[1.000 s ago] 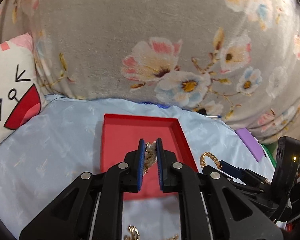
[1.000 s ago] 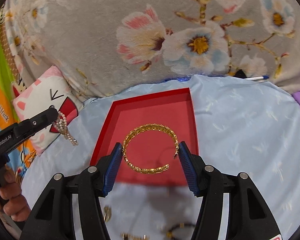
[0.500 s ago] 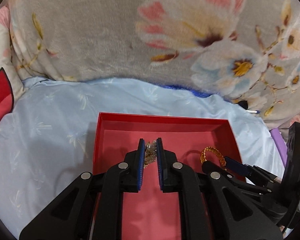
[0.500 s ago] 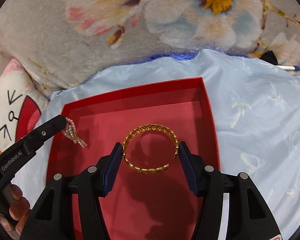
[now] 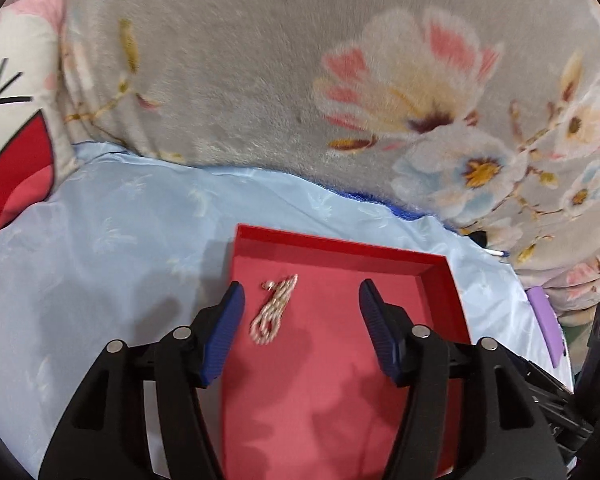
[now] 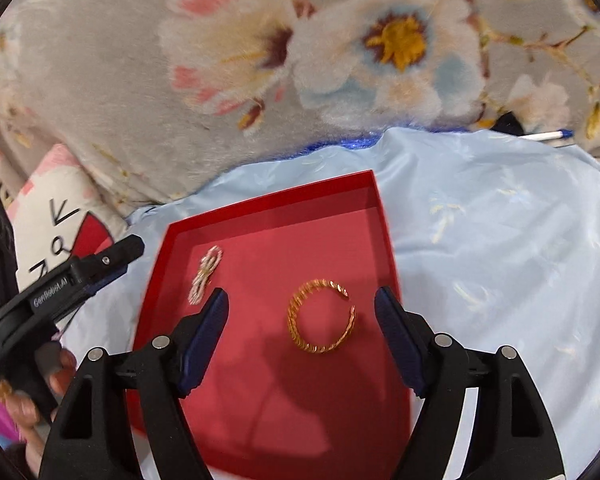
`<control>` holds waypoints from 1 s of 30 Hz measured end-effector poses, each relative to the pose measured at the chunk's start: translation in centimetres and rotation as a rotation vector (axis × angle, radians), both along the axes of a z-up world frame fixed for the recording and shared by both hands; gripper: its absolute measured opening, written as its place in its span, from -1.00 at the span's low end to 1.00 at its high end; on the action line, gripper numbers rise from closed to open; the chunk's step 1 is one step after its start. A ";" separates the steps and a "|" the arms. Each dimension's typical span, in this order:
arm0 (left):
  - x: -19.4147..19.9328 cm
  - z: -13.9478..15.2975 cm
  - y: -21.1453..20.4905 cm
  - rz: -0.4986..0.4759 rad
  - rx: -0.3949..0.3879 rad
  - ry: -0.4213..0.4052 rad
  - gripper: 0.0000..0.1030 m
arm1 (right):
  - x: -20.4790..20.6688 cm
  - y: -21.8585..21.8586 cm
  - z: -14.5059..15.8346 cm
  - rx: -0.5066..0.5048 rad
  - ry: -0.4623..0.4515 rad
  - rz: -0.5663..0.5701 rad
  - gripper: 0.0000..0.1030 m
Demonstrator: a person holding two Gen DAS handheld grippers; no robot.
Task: Organize jewelry
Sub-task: 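Carry both held pieces over the red box and open both grippers, then withdraw both grippers from the red box back over the jewelry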
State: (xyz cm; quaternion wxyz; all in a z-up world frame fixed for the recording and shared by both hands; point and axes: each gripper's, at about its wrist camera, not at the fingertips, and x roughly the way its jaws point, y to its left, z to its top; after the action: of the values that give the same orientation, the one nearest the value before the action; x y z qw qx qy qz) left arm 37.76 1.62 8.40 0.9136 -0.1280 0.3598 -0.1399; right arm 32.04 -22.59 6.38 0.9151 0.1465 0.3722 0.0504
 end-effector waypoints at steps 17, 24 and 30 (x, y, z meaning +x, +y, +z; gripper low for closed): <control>-25.2 -4.4 3.5 0.003 0.121 0.065 0.44 | -29.9 1.3 -5.2 -0.123 0.007 -0.006 0.46; -30.3 -7.4 3.0 -0.007 0.241 0.106 0.43 | -35.0 2.8 -7.2 -0.113 0.057 0.038 0.46; -33.8 -7.8 4.3 -0.021 0.264 0.089 0.43 | -37.0 3.5 -7.9 -0.082 0.072 0.053 0.46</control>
State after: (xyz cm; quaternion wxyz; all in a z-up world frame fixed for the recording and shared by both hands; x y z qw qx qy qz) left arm 3.92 5.94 0.58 0.9040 -0.0092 0.4167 -0.0951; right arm -4.92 -19.12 -1.48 0.9046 0.1008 0.4105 0.0542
